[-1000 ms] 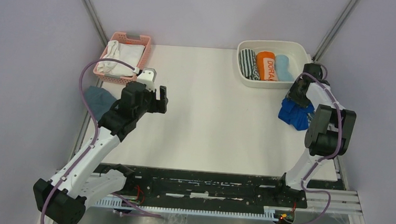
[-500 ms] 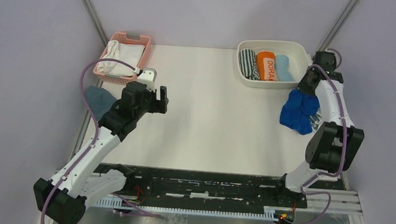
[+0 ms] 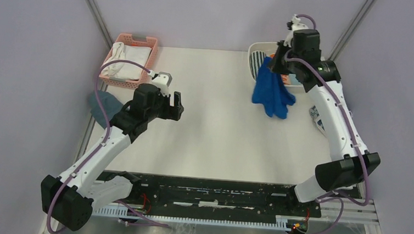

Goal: Roll the towels
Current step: Pick up the towel at the corner of the board, then place the towel at the center of the board.

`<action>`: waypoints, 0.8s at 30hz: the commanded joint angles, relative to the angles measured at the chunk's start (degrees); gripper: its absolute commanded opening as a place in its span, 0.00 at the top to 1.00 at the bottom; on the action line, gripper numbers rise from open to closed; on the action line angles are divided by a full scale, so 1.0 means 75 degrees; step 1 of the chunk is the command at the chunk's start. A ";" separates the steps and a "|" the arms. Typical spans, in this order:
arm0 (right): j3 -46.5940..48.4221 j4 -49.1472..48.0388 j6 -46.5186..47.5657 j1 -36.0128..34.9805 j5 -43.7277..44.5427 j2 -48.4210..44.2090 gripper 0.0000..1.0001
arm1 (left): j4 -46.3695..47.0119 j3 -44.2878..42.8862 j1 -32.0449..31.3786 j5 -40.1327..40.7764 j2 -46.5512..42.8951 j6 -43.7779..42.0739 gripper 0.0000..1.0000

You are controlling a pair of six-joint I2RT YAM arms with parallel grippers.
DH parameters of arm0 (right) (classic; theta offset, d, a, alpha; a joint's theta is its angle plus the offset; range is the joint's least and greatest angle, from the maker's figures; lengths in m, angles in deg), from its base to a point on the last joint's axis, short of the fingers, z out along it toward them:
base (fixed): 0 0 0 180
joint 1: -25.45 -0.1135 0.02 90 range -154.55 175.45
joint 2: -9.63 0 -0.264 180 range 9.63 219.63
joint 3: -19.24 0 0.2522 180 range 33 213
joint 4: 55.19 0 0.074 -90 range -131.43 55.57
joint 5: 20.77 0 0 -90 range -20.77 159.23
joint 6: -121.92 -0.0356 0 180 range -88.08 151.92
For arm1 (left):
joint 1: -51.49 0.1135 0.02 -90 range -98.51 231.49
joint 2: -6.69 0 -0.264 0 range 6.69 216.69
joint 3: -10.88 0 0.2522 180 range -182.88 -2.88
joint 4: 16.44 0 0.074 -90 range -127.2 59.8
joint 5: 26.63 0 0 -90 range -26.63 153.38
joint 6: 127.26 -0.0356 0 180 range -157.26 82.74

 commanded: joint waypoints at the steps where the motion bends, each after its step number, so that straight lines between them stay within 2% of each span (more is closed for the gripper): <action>1: 0.1052 -0.1110 -0.0252 -0.1067 -0.1260 0.0409 1.00 | 0.0259 -0.0408 0.0021 -0.0654 0.0085 0.0400 0.13; 7: 0.1603 -0.2853 -0.0998 -0.1657 -0.3475 0.1041 1.00 | 0.0198 -0.0434 0.0023 -0.0670 -0.0098 0.0548 0.13; 10: 0.0989 -0.3519 -0.1152 -0.1681 -0.4031 0.1044 0.98 | 0.0197 -0.0325 0.0024 -0.0634 -0.0196 0.0665 0.14; 14: -0.0794 -0.3568 -0.0913 -0.1572 -0.3214 0.0571 0.91 | 0.0197 -0.0143 0.0019 -0.0672 -0.0204 0.0809 0.14; 18: -0.2678 -0.3185 -0.1085 -0.1186 -0.1707 0.0315 0.73 | 0.0179 -0.0012 0.0008 -0.0817 -0.0020 0.0991 0.14; 21: -0.3588 -0.2953 -0.1135 -0.0929 -0.0715 0.0219 0.63 | 0.0276 0.0089 0.0014 -0.0928 0.0191 0.1203 0.14; 24: -0.3910 -0.2884 -0.0759 -0.0935 -0.0505 0.0165 0.53 | 0.0487 0.0184 0.0007 -0.0998 0.0436 0.1481 0.14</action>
